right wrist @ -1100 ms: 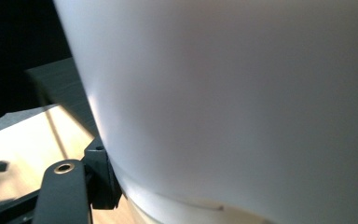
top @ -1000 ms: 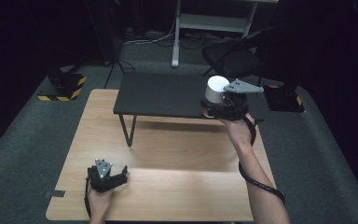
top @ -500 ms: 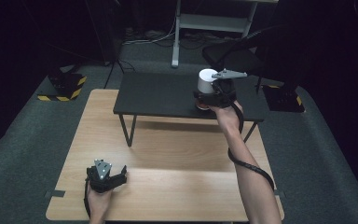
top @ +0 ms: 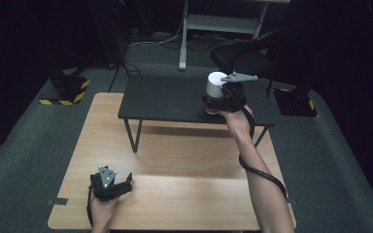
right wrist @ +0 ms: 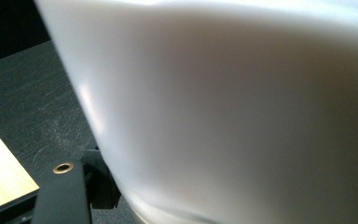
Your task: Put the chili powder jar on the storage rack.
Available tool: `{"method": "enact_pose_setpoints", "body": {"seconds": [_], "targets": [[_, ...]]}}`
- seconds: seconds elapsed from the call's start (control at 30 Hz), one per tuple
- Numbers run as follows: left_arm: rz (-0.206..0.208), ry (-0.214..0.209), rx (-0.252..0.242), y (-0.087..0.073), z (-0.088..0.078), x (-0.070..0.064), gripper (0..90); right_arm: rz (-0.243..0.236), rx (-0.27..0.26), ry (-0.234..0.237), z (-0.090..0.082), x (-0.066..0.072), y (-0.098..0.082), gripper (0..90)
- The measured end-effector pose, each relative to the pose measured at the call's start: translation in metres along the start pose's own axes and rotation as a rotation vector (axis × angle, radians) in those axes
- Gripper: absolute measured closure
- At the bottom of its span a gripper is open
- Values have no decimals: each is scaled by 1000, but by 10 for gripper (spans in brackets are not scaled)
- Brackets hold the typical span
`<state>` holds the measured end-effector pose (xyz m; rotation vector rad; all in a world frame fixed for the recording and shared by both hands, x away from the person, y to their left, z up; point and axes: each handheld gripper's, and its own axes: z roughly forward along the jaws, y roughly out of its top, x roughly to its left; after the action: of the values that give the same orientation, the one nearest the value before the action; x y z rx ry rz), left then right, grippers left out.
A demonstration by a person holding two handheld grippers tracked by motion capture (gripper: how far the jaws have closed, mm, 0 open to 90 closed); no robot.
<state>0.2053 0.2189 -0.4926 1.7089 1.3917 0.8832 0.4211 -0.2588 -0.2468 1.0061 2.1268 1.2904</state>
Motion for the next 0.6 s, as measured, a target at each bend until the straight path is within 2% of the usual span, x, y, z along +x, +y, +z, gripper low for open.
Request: {"method": "enact_pose_setpoints", "body": {"seconds": [0.27, 0.4, 0.5, 0.6], "targets": [[-10, 14, -5, -1, -1, -1, 69, -2, -7, 3, 0, 1, -1, 258], [-12, 22, -12, -2, -1, -2, 73, -3, -24, 3, -2, 2, -4, 200], [-17, 30, -21, -3, -2, -3, 73, -1, -37, -15, -4, 6, -8, 132], [-15, 34, -29, -4, -2, -3, 75, 6, -49, -25, -6, 6, -13, 100]]}}
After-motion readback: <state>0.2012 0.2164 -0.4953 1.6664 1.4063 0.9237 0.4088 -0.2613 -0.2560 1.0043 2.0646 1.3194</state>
